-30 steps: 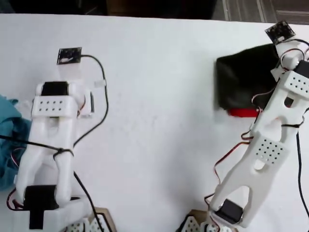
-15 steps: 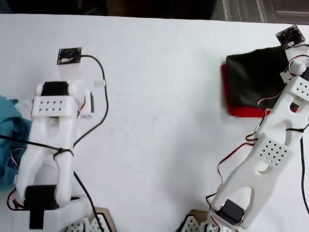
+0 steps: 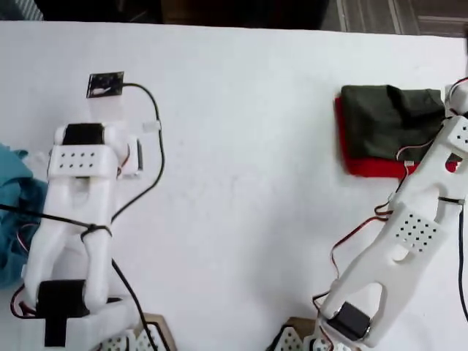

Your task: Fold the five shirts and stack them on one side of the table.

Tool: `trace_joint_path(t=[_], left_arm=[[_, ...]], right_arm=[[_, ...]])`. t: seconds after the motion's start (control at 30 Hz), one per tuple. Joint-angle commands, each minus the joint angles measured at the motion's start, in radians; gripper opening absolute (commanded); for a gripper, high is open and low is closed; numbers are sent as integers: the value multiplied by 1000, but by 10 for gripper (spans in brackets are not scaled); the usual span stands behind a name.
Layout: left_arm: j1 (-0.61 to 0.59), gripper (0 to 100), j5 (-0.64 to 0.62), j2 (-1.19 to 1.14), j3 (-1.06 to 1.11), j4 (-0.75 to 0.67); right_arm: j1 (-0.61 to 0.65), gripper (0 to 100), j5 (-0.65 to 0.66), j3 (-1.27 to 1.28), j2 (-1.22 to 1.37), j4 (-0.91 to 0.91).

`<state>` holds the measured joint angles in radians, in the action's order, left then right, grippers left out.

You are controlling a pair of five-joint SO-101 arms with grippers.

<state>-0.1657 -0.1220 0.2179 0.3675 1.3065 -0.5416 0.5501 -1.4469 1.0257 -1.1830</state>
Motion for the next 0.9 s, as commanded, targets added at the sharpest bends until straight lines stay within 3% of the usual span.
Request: trace_joint_path(t=[0.0, 0.07, 0.23, 0.5, 0.67, 0.87], left_arm=[[-8, 25, -3, 51, -2, 5], [-8, 25, -2, 51, -2, 5], [-8, 25, 2, 51, -2, 5], [-8, 25, 2, 43, -2, 5], [-8, 25, 3, 43, -2, 5], [-8, 25, 3, 49, -2, 5]], right_arm=[[27, 98, -69, -89, -21, -97], [41, 7, -69, -97, -16, -170], [61, 96, -69, -58, 18, -243], [145, 46, -68, -57, 116, -240], [170, 19, -69, -57, 171, -151], [108, 19, -72, -57, 214, 18]])
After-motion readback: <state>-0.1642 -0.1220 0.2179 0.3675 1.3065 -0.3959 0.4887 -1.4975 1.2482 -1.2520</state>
